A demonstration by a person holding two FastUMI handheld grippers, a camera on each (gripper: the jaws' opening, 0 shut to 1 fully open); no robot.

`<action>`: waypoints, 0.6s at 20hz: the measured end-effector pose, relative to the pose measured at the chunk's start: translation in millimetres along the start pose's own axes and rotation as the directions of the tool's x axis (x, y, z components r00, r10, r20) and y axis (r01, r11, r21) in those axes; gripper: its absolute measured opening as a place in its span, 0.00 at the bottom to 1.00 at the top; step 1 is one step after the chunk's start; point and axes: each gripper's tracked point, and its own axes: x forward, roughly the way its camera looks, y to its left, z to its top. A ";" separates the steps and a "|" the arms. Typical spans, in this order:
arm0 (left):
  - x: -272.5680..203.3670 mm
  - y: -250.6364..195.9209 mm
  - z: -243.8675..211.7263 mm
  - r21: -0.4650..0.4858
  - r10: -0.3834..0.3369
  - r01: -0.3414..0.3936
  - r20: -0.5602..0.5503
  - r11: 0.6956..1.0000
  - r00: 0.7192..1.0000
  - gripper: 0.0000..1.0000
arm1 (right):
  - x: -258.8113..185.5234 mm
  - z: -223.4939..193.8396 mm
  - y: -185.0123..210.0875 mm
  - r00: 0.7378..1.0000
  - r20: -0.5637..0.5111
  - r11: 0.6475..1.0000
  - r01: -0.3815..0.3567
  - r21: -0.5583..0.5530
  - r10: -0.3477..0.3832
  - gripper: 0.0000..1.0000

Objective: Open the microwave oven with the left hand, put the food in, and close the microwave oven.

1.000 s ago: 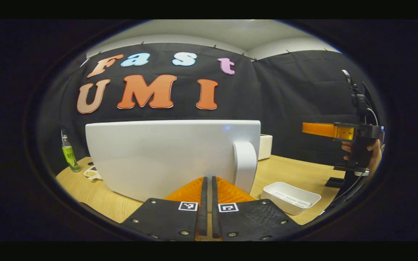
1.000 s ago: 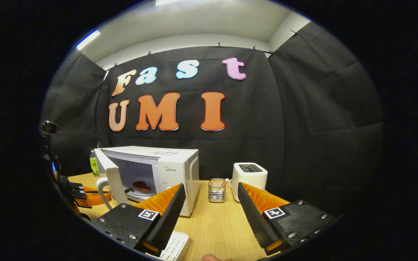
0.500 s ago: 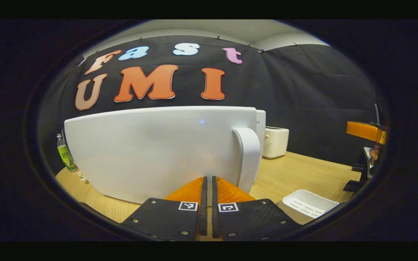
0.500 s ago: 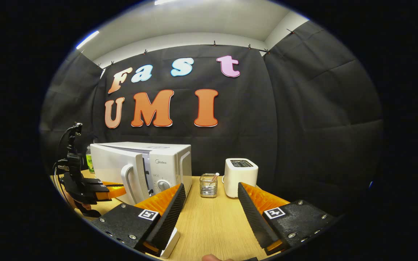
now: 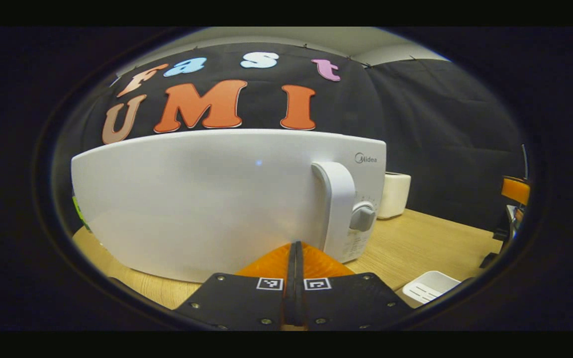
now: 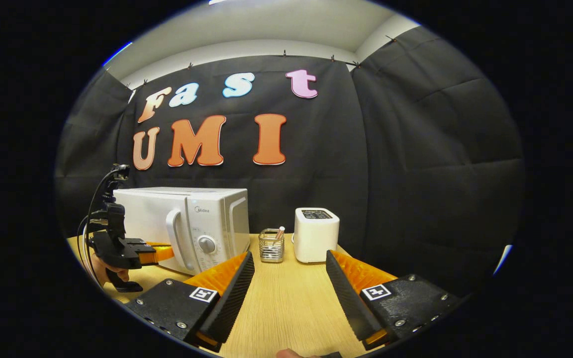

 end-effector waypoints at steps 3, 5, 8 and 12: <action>7.5 2.3 -0.6 0.001 0.020 -0.020 -0.007 1.000 1.000 0.01 | 0.5 1.3 3.8 1.000 -0.002 1.000 -0.007 0.022 0.007 0.90; 7.6 1.6 -4.1 -0.003 0.014 -0.015 -0.017 1.000 1.000 0.00 | -0.5 1.4 5.6 1.000 0.000 1.000 -0.011 0.026 0.011 0.90; -3.7 12.5 11.4 0.024 0.042 -0.042 0.016 0.999 0.999 0.00 | 0.1 8.8 6.3 1.000 0.009 1.000 -0.009 0.020 0.009 0.90; -32.5 27.7 45.2 0.029 0.067 -0.069 0.062 0.997 0.996 0.01 | -0.3 31.2 18.5 0.999 0.042 0.999 -0.027 0.020 0.026 0.90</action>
